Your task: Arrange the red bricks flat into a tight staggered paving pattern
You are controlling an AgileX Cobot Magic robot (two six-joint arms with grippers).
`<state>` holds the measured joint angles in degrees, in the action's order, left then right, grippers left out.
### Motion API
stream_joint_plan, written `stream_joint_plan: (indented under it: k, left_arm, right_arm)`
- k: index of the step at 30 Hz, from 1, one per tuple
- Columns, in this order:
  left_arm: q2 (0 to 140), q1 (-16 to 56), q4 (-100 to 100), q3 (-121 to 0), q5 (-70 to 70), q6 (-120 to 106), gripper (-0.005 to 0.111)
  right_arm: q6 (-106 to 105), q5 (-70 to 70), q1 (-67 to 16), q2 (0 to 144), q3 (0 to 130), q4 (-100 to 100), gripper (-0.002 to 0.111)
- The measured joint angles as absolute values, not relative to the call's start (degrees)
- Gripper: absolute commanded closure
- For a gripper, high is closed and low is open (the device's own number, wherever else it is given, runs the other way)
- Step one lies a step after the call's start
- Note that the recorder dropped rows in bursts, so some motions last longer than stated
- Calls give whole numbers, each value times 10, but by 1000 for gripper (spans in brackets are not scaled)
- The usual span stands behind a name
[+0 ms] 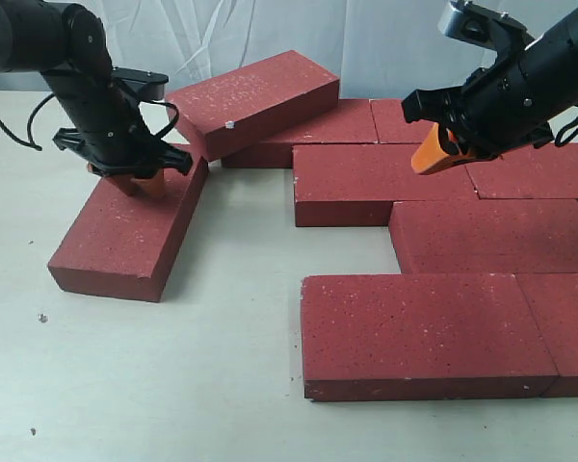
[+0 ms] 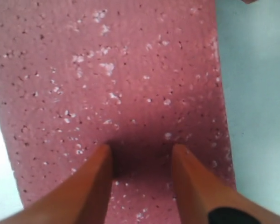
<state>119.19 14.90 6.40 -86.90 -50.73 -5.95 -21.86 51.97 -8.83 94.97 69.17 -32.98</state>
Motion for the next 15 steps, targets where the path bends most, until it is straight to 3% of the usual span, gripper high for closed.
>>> stream_joint_plan:
  k: [15]
  left_arm:
    - [1192, 149, 9, -873, -670, -361, 67]
  right_arm:
    - [-219, 526, -88, 950, 692, -330, 109]
